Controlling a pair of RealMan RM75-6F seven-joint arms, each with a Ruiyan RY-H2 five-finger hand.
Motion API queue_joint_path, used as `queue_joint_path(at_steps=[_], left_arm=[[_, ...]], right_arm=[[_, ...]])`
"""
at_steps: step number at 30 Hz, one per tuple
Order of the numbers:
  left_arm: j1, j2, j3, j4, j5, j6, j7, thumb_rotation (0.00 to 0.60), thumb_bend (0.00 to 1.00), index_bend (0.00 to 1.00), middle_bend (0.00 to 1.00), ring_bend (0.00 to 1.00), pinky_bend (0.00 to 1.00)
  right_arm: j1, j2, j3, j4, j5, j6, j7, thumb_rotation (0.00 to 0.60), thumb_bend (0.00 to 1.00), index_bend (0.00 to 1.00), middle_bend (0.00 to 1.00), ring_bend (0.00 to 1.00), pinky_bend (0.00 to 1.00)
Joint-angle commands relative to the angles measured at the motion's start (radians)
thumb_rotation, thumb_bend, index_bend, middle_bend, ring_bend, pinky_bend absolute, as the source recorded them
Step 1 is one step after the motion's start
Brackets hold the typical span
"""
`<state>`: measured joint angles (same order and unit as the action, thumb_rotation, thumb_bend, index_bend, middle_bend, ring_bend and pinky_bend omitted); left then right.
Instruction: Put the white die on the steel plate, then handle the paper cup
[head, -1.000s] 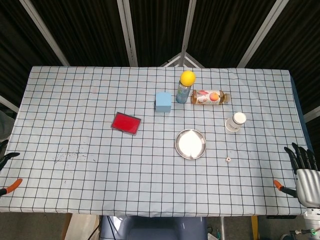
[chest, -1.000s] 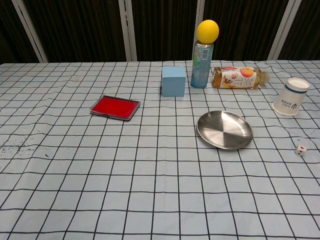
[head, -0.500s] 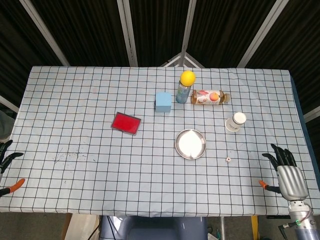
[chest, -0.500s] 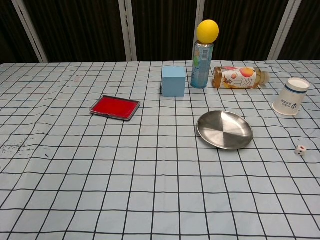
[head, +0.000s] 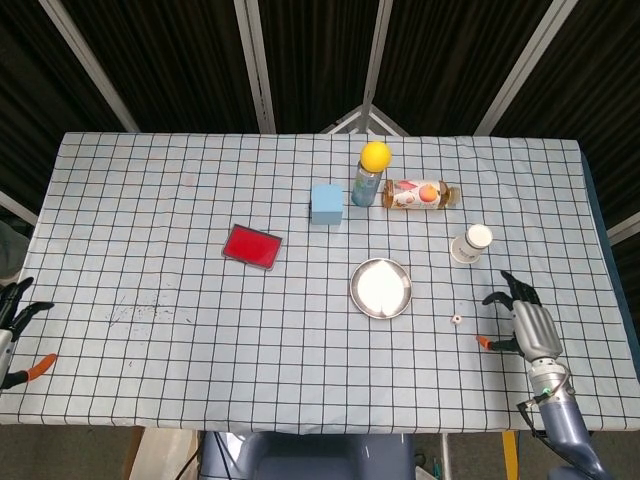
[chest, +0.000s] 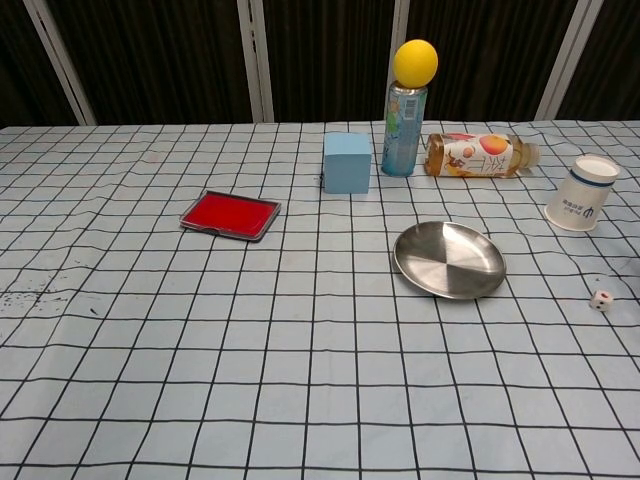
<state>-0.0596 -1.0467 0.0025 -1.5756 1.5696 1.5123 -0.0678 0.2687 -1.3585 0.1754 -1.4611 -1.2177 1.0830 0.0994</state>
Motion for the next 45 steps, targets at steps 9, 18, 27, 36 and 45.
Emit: queue_joint_path(at_steps=[9,18,27,36,45], left_arm=[[-0.009,-0.002,-0.003,0.001,-0.009,-0.018,0.009,0.600,0.29,0.25,0.00,0.00,0.02],[-0.010,0.000,-0.005,0.001,-0.016,-0.021,0.006,0.600,0.29,0.25,0.00,0.00,0.02],[-0.012,-0.001,-0.006,0.001,-0.019,-0.025,0.012,0.600,0.29,0.26,0.00,0.00,0.02],[-0.015,-0.005,-0.006,-0.001,-0.022,-0.031,0.026,0.600,0.29,0.26,0.00,0.00,0.02],[-0.017,-0.010,-0.005,-0.005,-0.024,-0.036,0.045,0.600,0.29,0.26,0.00,0.00,0.02]], right_arm=[[0.061,-0.070,0.037,0.010,0.120,-0.063,-0.091,0.600,0.13,0.41,0.04,0.05,0.00],[0.081,-0.116,0.033,0.026,0.170,-0.072,-0.148,0.600,0.13,0.41,0.04,0.05,0.00],[0.089,-0.146,0.030,0.068,0.196,-0.072,-0.168,0.600,0.17,0.48,0.04,0.05,0.00],[0.087,-0.159,0.025,0.100,0.202,-0.073,-0.161,0.600,0.23,0.53,0.04,0.05,0.00],[0.086,-0.161,0.023,0.105,0.199,-0.072,-0.152,0.600,0.25,0.54,0.04,0.05,0.00]])
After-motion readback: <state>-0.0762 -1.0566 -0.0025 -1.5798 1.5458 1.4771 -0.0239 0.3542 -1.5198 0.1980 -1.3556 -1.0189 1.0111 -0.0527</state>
